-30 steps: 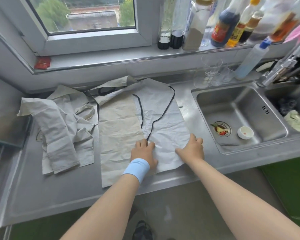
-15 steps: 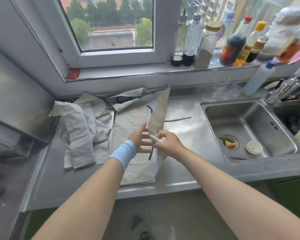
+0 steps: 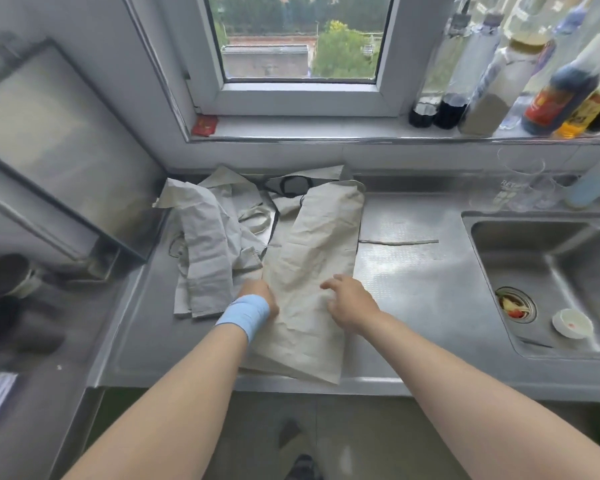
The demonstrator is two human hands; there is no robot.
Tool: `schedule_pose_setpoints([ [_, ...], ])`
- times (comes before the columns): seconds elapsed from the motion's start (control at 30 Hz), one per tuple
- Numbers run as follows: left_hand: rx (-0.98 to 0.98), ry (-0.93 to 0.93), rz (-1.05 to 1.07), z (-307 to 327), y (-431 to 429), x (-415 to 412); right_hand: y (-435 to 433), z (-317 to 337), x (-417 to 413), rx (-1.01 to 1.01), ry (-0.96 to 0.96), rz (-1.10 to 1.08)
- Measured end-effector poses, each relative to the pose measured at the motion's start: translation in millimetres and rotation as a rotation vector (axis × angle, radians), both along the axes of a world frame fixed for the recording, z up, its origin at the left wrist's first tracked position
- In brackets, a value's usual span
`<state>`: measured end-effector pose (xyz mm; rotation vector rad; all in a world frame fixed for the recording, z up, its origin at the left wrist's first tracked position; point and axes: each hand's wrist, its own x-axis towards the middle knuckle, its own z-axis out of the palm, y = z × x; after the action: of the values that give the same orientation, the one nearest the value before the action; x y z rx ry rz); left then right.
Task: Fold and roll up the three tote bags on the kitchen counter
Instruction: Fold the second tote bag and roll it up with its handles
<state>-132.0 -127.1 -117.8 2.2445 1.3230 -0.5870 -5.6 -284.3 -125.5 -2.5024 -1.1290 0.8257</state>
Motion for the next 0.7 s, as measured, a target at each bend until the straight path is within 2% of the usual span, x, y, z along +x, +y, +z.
schedule_pose_setpoints([
  [0.07, 0.085, -0.048, -0.016, -7.1, -1.9, 1.4, 4.6, -11.9, -3.3, -0.107, -0.117, 0.117],
  [0.17, 0.128, -0.154, -0.087, -15.4, -4.4, 2.9, 9.5, -27.5, -9.3, -0.22, -0.163, 0.243],
  [0.27, 0.025, -0.049, -0.258, -17.8, -10.3, 1.1, 1.8, -33.0, -9.3, -0.278, -0.17, 0.307],
  [0.37, 0.028, 0.026, -0.348, -14.9, -16.4, 0.3, -14.2, -24.7, -2.8, -0.181, -0.276, 0.305],
  [0.43, -0.008, 0.02, -0.33, -8.5, -21.8, 2.0, -23.5, -17.3, 3.1, -0.13, -0.314, 0.262],
  [0.57, -0.341, 0.093, -0.363, 4.5, -37.6, 5.3, -32.4, -8.6, 16.7, -0.073, -0.322, 0.271],
  [0.63, -0.301, 0.054, -0.386, 5.4, -38.7, 11.8, -31.9, -10.1, 25.9, 0.027, -0.38, 0.23],
  [0.7, -0.181, -0.047, -0.365, 2.7, -33.5, 24.9, -27.7, -12.0, 34.4, 0.014, -0.368, 0.176],
])
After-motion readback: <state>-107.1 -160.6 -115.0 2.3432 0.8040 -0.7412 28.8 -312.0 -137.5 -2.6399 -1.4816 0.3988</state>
